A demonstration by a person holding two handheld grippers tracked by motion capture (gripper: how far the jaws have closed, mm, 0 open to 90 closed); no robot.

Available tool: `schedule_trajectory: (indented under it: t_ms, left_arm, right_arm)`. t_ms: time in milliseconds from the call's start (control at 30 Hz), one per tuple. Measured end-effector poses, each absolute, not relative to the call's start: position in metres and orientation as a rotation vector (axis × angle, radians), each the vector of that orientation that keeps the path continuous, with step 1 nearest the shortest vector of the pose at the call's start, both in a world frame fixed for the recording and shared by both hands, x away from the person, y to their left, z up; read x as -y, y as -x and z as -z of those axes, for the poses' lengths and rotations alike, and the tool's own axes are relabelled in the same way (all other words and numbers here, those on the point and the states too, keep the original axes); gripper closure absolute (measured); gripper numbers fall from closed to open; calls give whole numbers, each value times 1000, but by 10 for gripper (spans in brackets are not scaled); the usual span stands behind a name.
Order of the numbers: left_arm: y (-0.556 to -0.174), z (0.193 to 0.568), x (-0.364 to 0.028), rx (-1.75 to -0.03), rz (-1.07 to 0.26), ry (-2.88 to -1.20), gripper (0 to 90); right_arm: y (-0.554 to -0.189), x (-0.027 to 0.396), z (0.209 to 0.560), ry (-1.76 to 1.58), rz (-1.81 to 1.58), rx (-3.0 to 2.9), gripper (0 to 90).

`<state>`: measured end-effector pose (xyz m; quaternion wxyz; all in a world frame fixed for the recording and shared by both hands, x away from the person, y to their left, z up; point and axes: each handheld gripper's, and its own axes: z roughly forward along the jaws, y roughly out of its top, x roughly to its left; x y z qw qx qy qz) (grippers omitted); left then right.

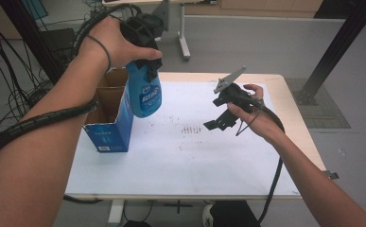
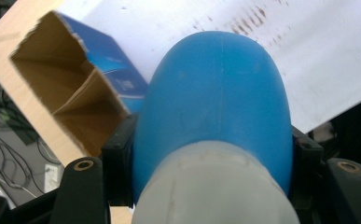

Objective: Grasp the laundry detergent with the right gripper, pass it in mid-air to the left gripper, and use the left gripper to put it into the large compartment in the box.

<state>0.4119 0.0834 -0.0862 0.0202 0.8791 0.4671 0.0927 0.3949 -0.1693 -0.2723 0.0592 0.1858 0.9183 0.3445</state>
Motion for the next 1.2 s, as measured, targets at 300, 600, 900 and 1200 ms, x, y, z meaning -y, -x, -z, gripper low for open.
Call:
schedule_trajectory:
  t_ms: [300, 600, 900, 1200]
  left_arm:
    - [-428, 58, -118, -1781, -345, -2495, 371]
    - [-438, 34, -160, -2001, -349, -2313, 372]
    - [-441, 20, -188, -2155, -340, -2197, 372]
    - [-440, 11, -206, -2227, -341, -2101, 372]
  right_arm:
    - [-392, 187, 268, -605, -1034, -2772, 33]
    - [-394, 198, 268, -605, -1010, -2774, 33]
    - [-395, 204, 267, -604, -968, -2786, 34]
    - [-396, 209, 266, -610, -909, -2794, 36]
